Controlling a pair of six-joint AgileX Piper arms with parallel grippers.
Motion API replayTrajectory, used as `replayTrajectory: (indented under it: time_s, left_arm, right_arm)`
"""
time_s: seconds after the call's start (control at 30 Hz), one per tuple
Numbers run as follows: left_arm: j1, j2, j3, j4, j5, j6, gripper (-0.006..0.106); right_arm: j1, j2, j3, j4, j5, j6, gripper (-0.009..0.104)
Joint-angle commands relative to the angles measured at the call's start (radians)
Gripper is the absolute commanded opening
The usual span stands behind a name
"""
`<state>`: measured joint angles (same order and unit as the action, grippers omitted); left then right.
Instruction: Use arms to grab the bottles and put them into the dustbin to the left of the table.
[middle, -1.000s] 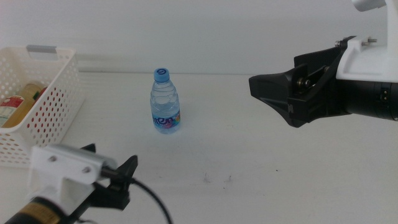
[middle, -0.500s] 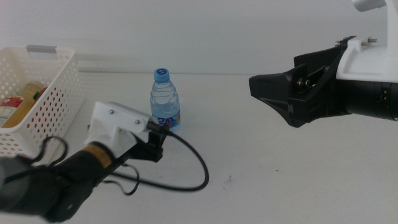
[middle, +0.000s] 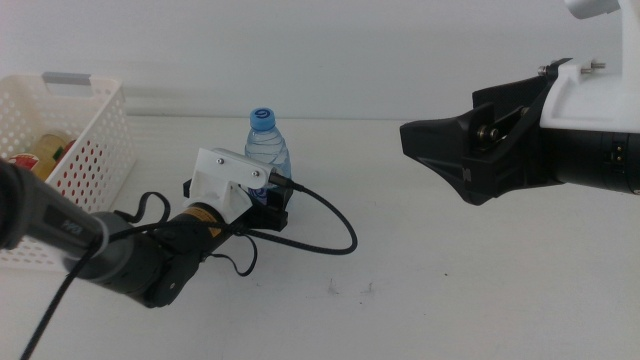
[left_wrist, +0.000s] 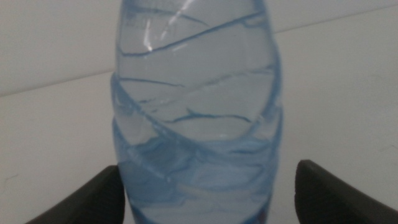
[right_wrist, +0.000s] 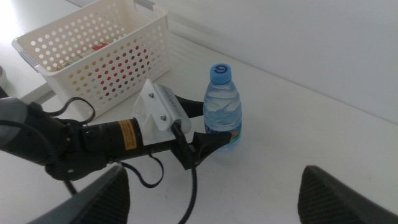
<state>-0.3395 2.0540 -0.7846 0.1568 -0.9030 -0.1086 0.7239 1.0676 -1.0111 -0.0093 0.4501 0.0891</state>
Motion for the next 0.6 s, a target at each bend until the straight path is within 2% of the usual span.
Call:
replayTrajectory:
  time_s: [0.0, 0.17, 0.27, 0.37, 0.47, 0.57]
  left_arm:
    - [-0.001, 0.024, -0.031, -0.009, -0.028, -0.001, 0.094]
    - [-0.001, 0.061, -0.084, -0.009, -0.024, -0.001, 0.094]
    - [-0.001, 0.078, -0.111, -0.053, -0.032, -0.001, 0.093]
    - [-0.001, 0.085, -0.128, -0.103, -0.068, -0.001, 0.087]
    - [0.000, 0.081, -0.125, -0.091, -0.080, 0.006, 0.069]
    - [0.000, 0.038, -0.093, -0.060, -0.043, -0.011, 0.043]
  right_arm:
    - [0.001, -0.005, 0.006, -0.007, -0.003, -0.001, 0.093]
    - [0.001, -0.005, 0.006, -0.007, -0.003, -0.001, 0.093]
    - [0.001, -0.005, 0.006, -0.007, -0.003, -0.001, 0.093]
    - [0.001, -0.005, 0.006, -0.007, -0.003, -0.001, 0.093]
    - [0.001, -0.005, 0.006, -0.007, -0.003, -0.001, 0.093]
    - [0.001, -0.005, 0.006, -0.007, -0.003, -0.001, 0.093]
